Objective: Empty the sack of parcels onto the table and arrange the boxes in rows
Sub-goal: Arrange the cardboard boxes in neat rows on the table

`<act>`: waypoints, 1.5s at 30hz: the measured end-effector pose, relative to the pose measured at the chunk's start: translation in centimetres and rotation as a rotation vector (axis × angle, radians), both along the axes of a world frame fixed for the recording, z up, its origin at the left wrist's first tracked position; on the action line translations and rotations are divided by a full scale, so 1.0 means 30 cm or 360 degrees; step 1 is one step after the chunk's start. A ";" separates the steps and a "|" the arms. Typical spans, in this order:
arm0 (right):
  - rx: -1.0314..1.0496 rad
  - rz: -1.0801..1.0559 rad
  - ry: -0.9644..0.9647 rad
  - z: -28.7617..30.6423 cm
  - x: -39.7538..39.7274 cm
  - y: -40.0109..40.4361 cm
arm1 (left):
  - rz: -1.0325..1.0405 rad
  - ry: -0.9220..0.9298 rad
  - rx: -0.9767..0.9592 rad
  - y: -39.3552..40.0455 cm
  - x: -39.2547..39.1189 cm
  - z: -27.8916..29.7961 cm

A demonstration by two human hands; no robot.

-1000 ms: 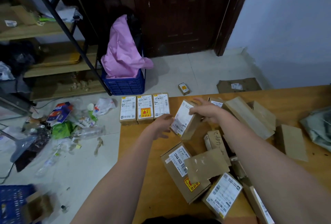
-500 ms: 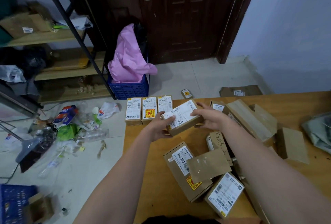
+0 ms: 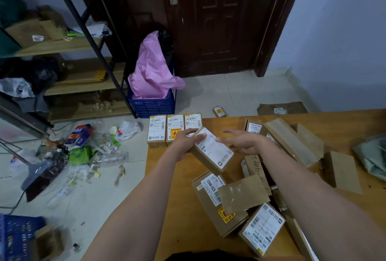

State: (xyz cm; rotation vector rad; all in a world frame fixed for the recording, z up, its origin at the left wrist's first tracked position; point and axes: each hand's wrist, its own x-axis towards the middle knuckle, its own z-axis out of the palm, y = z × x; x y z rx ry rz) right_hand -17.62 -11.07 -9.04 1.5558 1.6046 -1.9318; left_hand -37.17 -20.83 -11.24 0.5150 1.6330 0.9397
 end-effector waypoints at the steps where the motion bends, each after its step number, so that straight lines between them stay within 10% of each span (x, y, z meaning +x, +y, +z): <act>1: -0.0024 0.0011 0.0039 0.005 -0.014 0.001 | -0.0057 -0.0007 0.0006 0.008 0.010 0.008; 9: -0.0030 -0.0074 0.0142 -0.036 -0.063 0.028 | -0.0035 0.0118 0.0043 0.084 0.031 -0.016; 23: 0.0120 -0.0810 0.0021 -0.240 -0.158 0.170 | 0.0023 0.1232 -0.0400 0.080 -0.335 -0.179; 45: 0.0216 -0.0680 -0.0300 -0.458 -0.331 0.395 | 0.0155 0.0891 -0.0586 0.219 -0.529 -0.377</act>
